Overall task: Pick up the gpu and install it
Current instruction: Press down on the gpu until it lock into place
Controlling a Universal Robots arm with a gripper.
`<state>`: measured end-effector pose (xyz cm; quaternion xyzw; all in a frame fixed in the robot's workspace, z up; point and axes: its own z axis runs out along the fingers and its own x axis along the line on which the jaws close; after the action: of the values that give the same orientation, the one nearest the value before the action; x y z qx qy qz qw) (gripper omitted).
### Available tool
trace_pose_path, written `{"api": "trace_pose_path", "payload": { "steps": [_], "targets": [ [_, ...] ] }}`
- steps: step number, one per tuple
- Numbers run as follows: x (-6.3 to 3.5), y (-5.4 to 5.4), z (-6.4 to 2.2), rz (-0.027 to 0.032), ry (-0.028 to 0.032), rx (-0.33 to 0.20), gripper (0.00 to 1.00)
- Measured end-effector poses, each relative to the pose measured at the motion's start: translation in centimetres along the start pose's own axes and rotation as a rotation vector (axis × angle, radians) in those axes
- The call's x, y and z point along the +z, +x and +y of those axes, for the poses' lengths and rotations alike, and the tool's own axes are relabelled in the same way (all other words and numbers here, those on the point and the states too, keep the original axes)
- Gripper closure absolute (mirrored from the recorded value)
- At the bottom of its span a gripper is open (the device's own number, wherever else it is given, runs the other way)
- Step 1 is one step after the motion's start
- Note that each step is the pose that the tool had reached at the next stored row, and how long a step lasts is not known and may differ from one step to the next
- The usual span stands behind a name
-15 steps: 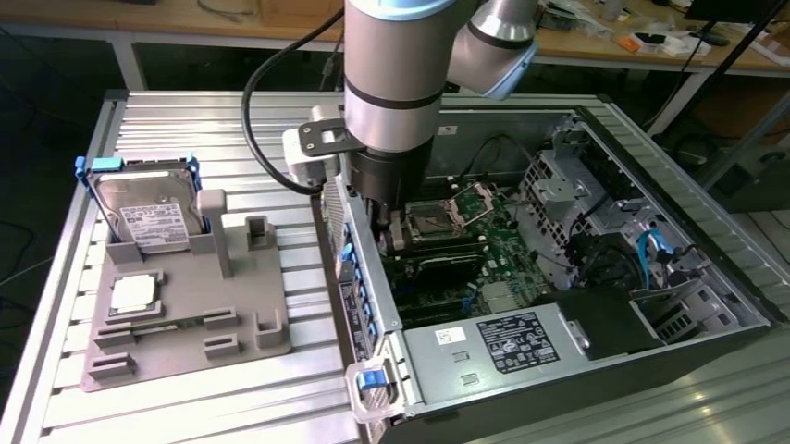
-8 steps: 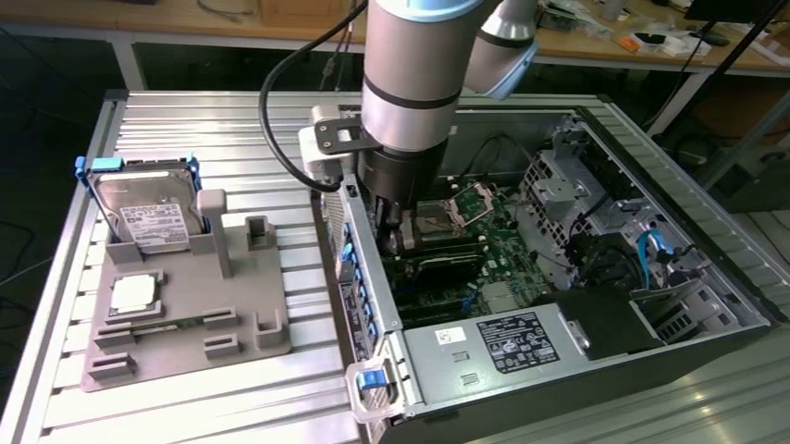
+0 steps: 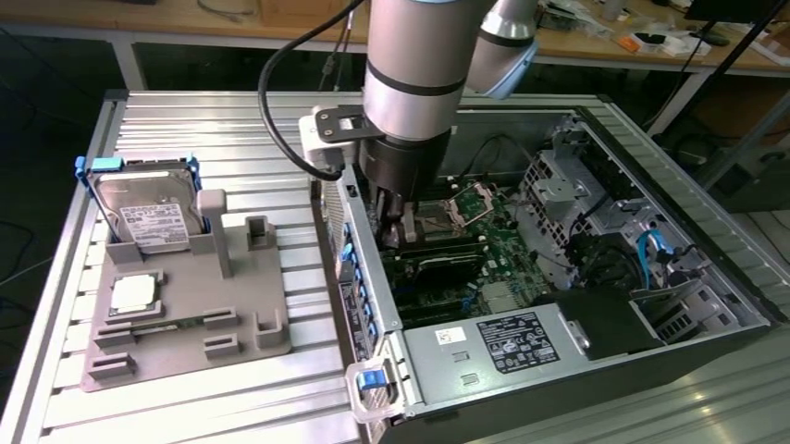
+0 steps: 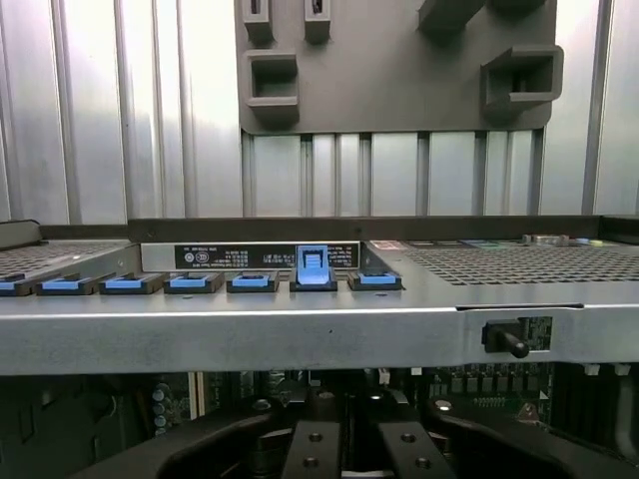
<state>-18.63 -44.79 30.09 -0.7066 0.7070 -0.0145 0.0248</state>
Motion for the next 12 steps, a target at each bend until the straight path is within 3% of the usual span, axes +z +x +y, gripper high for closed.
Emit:
{"api": "trace_pose_path", "payload": {
  "steps": [12],
  "targets": [
    [-0.03,0.04,0.54,0.0001,0.0004,0.0,0.89]
  ]
}}
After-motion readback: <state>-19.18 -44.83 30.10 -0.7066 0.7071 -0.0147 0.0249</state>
